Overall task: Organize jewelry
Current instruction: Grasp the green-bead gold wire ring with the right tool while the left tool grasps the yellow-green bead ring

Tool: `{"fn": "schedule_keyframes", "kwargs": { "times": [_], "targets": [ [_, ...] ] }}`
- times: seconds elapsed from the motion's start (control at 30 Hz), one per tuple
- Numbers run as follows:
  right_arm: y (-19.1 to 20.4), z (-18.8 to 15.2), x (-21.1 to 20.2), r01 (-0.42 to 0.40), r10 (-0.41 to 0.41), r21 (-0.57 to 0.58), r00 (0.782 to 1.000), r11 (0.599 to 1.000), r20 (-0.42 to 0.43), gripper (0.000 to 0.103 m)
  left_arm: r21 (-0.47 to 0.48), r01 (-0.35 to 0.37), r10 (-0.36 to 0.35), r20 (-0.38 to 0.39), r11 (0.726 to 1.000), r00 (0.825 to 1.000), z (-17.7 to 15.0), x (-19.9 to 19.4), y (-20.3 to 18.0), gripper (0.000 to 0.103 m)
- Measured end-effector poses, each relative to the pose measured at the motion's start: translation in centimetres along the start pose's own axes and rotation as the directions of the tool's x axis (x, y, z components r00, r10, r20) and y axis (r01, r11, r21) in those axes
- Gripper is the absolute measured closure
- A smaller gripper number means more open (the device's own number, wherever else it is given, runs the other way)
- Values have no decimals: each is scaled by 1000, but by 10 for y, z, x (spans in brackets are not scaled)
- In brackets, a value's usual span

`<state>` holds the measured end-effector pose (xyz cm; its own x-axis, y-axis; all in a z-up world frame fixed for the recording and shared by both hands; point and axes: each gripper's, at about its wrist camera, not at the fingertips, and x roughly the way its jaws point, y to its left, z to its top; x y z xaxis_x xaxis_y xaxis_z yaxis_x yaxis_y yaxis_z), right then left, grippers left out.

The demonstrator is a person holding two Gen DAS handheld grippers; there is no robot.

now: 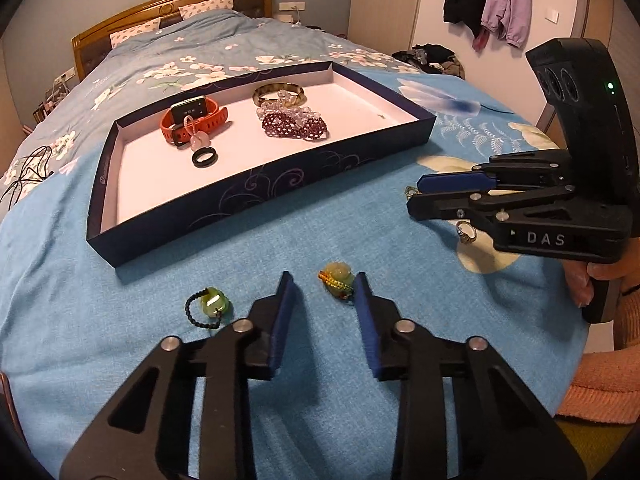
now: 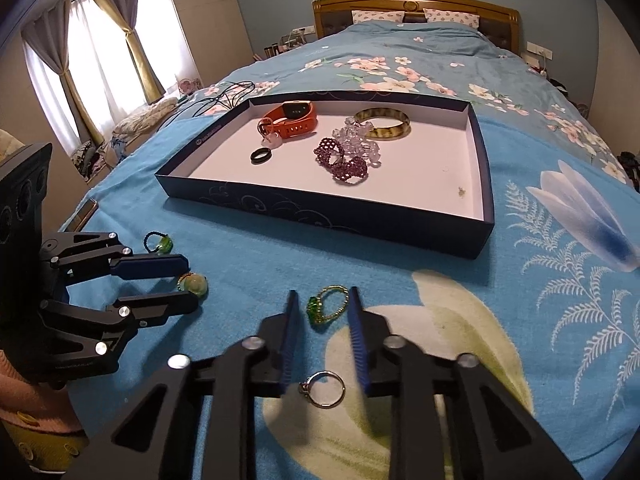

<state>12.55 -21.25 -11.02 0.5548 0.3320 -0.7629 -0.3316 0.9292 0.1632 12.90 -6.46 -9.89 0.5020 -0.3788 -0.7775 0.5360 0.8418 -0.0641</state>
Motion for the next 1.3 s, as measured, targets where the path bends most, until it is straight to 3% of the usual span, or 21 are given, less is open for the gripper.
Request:
{"fn": "schedule_keyframes", "kwargs": {
  "times": [0.1, 0.37, 0.6, 0.63, 0.67, 0.7, 0.87, 1.03, 1.3],
  "targets": [
    [-1, 0, 0, 5, -5, 2, 1000, 1000, 0, 95, -5, -2, 2, 1, 1000, 1000, 0, 0, 0, 83],
    [-1, -1, -6, 3, -3, 0, 1000, 1000, 24, 96, -20, 6, -6, 9, 1000, 1000, 0, -1, 3, 97],
    [-2, -3, -13, -14, 13, 8, 999, 1000, 51, 96, -33, 17, -16, 15, 999, 1000, 1, -2, 5, 96],
    [-3, -3, -14, -18, 17, 11, 998, 1000, 54, 96, -38, 13, -12, 13, 999, 1000, 0, -2, 6, 86],
    [-3, -3, -14, -21, 20, 13, 998, 1000, 56, 96, -45, 8, -7, 11, 999, 1000, 1, -1, 7, 69],
    [-3, -3, -15, -24, 23, 14, 998, 1000, 58, 96, -47, 5, -4, 15, 999, 1000, 2, -1, 8, 65],
    [-5, -3, -18, -33, 32, 15, 997, 999, 65, 96, -40, 1, -1, 14, 999, 1000, 6, 3, 6, 69],
    [-4, -2, -18, -38, 37, 12, 997, 999, 70, 96, -45, 6, -6, 5, 999, 1000, 10, 9, 6, 87],
    [-2, 3, -24, -48, 48, 2, 993, 999, 105, 96, -44, 3, -2, 31, 999, 1000, 13, 1, 6, 87]
  ]
}}
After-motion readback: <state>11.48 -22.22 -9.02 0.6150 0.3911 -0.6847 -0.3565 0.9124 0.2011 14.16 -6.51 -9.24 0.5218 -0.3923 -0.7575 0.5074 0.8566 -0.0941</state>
